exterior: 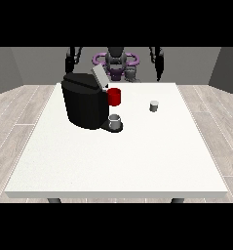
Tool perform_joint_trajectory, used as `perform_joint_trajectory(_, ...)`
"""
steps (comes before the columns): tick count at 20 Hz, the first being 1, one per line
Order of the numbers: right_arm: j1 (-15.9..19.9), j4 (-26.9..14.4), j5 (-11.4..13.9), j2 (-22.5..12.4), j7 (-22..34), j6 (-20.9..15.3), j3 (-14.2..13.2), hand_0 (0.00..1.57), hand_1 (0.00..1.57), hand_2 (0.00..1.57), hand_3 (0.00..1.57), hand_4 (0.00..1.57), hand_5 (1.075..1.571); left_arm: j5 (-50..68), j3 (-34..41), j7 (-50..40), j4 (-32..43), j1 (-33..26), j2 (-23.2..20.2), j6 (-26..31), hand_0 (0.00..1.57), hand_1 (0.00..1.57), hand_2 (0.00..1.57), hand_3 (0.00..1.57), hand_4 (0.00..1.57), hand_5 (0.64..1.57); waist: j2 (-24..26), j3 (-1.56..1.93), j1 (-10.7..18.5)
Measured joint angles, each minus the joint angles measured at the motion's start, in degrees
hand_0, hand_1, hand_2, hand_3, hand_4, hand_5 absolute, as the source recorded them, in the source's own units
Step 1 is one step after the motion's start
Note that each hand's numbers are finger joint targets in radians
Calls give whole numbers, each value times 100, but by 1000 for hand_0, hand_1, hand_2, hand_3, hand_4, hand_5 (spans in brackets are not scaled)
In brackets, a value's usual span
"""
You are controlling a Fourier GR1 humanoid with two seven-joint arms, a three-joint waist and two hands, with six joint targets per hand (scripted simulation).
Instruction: Insert the coffee pod into the coffee machine and close the lid
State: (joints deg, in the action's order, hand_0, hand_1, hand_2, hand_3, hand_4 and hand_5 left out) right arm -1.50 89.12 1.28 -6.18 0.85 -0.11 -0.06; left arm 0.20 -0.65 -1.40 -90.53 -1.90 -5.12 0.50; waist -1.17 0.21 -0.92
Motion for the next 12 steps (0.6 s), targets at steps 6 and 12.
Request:
perform_joint_trajectory(6, 90, -167, -85, 79, -39, 62, -60, 0, 0, 0, 0, 128, 1571, 197, 122, 625, 120, 36, -19, 320, 0, 0, 0, 0, 304, 1571, 130, -16, 93)
perform_joint_trajectory(12, 0, -79, -160, 391, -547, -466, -323, 0, 0, 0, 0, 217, 1571, 297, 320, 1142, 185, -35, -220, 602, 0, 0, 0, 0, 311, 1571, 292, -21, 28)
